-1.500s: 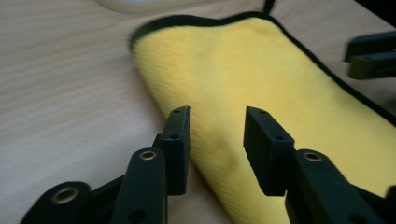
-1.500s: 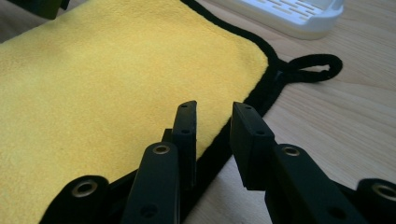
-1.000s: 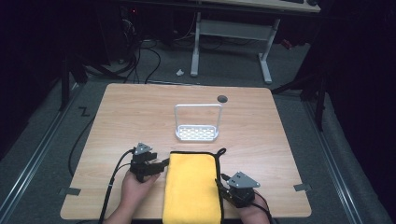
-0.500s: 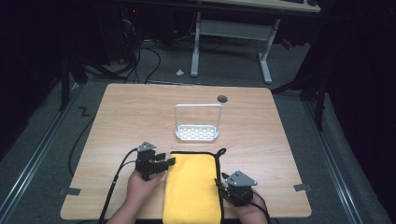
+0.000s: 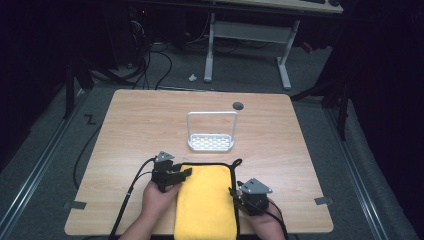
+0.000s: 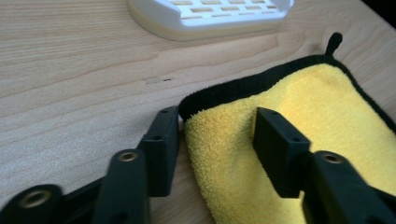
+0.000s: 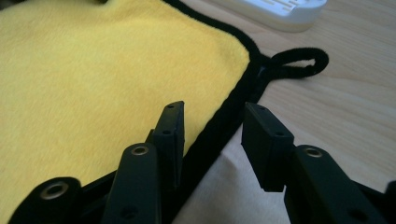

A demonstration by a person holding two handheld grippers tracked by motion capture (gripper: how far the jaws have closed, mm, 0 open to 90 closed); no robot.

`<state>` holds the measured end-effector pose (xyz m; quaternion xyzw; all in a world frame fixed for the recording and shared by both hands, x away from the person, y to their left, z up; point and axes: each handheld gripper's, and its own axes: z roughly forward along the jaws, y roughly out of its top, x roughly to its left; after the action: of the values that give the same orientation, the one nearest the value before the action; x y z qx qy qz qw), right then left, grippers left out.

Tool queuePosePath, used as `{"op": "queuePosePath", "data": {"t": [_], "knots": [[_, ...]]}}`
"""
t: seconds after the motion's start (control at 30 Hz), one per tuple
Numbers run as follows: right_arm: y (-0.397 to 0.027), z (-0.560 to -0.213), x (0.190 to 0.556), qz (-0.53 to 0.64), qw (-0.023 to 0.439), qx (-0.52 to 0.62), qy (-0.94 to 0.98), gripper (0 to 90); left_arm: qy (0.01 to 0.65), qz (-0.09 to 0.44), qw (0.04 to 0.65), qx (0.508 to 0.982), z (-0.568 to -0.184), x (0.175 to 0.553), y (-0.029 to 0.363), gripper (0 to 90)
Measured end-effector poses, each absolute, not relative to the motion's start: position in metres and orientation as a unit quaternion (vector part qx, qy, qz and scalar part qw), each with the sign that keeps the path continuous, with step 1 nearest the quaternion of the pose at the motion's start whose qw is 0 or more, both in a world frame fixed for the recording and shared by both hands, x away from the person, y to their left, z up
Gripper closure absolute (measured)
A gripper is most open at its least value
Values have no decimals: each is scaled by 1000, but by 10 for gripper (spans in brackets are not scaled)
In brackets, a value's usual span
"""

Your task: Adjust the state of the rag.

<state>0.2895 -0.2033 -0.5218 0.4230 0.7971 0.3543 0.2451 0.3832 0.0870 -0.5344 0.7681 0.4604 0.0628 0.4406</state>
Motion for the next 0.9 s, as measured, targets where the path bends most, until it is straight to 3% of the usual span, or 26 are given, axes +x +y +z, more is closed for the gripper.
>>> {"op": "queuePosePath", "data": {"t": [0.23,0.43,0.8,0.9], "knots": [[-201,-518,330,355,223,460,783,468,440,69,436,782,-536,378,83,741],[-197,-528,355,339,181,501,776,390,444,62,439,779,-537,378,84,784],[-188,-528,350,350,177,480,785,766,445,53,442,777,-537,377,86,786],[-185,-528,347,348,188,469,789,795,444,53,445,776,-537,377,86,785]]}}
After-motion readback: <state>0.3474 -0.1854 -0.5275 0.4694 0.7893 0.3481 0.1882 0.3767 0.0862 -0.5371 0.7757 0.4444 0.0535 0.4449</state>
